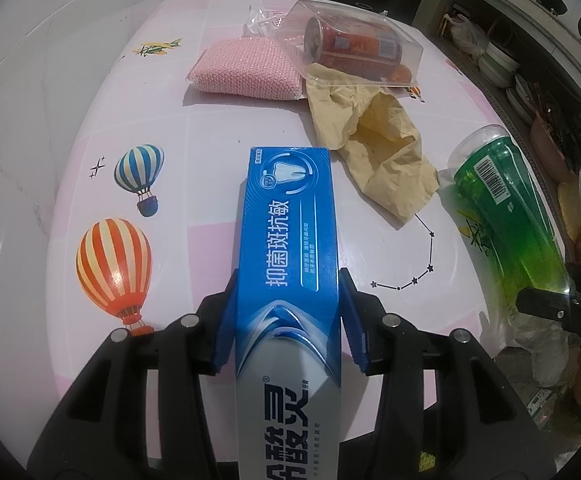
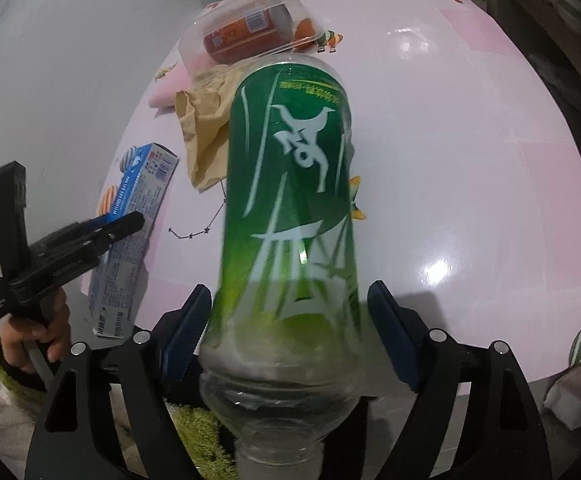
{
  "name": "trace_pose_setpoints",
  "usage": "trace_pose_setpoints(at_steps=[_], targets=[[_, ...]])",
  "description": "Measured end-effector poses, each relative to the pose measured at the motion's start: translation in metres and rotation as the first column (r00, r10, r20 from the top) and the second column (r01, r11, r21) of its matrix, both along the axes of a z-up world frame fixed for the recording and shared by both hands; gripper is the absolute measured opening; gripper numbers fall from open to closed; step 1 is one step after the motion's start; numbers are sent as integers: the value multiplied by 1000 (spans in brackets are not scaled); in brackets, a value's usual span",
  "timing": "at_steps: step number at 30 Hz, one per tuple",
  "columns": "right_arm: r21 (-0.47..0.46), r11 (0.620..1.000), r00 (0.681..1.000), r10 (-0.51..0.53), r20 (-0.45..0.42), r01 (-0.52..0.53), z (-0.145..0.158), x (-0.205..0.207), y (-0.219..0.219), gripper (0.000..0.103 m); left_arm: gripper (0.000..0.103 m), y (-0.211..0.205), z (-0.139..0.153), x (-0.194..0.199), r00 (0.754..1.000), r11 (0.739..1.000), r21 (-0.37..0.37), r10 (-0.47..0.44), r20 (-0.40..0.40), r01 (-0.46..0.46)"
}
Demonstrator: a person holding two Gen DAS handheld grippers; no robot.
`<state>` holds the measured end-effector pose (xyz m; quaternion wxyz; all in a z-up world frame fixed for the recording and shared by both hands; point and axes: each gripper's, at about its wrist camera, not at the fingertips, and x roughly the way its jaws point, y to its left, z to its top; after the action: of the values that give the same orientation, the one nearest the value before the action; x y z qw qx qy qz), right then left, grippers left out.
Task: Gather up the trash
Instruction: 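Lift the green bottle and toothpaste box and hold them above the table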
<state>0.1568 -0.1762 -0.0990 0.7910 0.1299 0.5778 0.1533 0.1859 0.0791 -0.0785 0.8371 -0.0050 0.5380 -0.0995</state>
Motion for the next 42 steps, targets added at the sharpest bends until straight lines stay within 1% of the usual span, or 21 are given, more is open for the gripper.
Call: trace_pose_setpoints(at_steps=[5, 19, 32, 35, 37, 42], targets=[[-12, 1000, 1000, 16, -1, -16, -1, 4, 2, 79, 44, -2, -1, 2, 1000, 1000, 10, -7, -3, 7], [-4, 999, 999, 34, -8, -34, 1, 3, 4, 79, 45, -9, -8, 14, 1000, 1000, 27, -15, -19, 16], [3, 1000, 1000, 9, 1, -9, 3, -1, -4, 79, 44, -16, -9, 12, 1000, 997, 72, -21, 18, 20], [-7, 1000, 1000, 5, 5, -5, 3, -2, -4, 74, 44, -17, -6, 10, 999, 997, 80, -21, 33, 18], [-4, 1000, 1000, -3, 6, 3, 3, -2, -6, 67, 44, -17, -3, 8, 999, 996, 82, -22, 42, 18], [5, 1000, 1000, -13, 13, 13, 4, -3, -9, 66, 44, -18, 4, 5, 997, 996, 88, -24, 69, 18]])
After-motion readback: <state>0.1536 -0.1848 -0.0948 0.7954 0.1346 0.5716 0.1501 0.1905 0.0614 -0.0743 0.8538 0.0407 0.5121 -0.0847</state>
